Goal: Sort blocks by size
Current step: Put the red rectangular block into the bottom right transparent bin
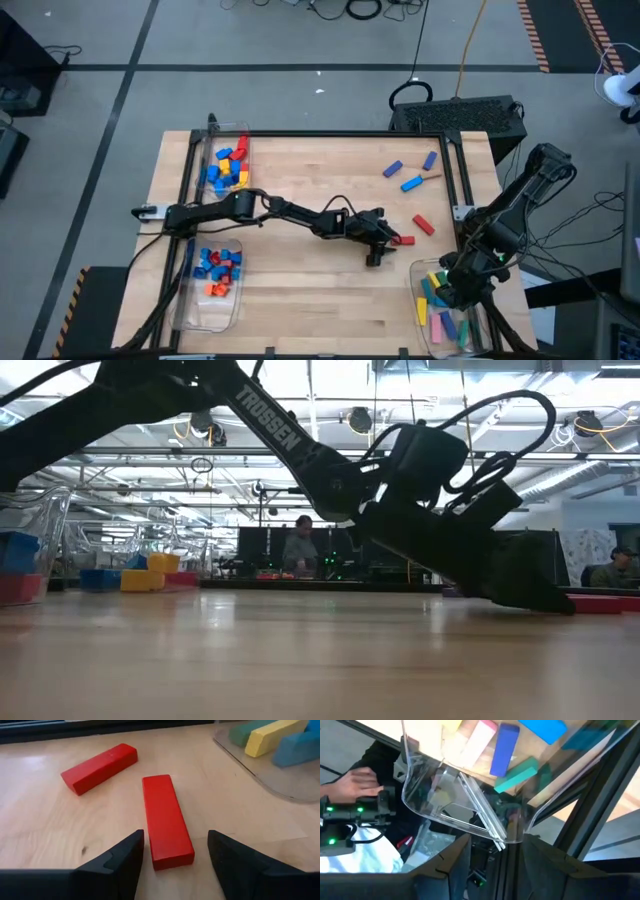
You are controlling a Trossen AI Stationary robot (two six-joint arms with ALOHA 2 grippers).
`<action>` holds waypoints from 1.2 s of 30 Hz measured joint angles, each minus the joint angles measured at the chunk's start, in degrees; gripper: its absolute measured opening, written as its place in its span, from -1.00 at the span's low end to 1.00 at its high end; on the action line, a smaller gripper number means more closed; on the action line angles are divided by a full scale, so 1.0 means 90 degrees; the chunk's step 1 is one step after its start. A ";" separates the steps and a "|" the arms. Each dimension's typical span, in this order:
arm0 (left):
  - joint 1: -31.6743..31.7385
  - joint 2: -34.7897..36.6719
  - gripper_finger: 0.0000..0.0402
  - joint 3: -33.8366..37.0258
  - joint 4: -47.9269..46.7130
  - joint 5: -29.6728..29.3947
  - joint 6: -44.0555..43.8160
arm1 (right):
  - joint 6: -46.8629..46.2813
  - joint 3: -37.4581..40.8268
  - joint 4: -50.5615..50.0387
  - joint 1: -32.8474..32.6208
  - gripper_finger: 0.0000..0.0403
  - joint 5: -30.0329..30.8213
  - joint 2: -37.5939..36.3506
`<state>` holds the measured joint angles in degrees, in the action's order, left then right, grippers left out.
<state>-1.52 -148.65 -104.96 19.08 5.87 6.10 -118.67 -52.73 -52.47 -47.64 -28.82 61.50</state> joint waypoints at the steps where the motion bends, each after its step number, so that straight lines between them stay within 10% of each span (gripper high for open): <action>1: -0.0009 -0.0003 0.09 -0.0002 -0.0021 -0.0082 -0.0002 | -0.0011 0.0000 0.0013 0.0000 -0.18 0.0000 -0.0002; 10: 0.0075 -0.0013 -0.46 -0.0013 -0.0110 -0.0290 -0.1014 | 0.0109 -0.0002 -0.0041 0.0000 -0.18 0.0321 -0.0013; 24: 0.0548 0.1595 -0.46 0.0002 -0.0427 0.2580 -0.1284 | 0.1166 -0.0007 0.0711 0.0002 -0.18 0.5730 -0.1212; 36: 0.0834 0.2820 -0.46 0.0002 -0.1472 0.3818 -0.0638 | 0.3253 -0.0290 0.0517 0.0007 -0.18 0.7127 -0.2356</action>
<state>5.99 -123.27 -104.95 5.83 40.24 0.36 -89.39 -55.34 -47.82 -47.57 35.32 40.30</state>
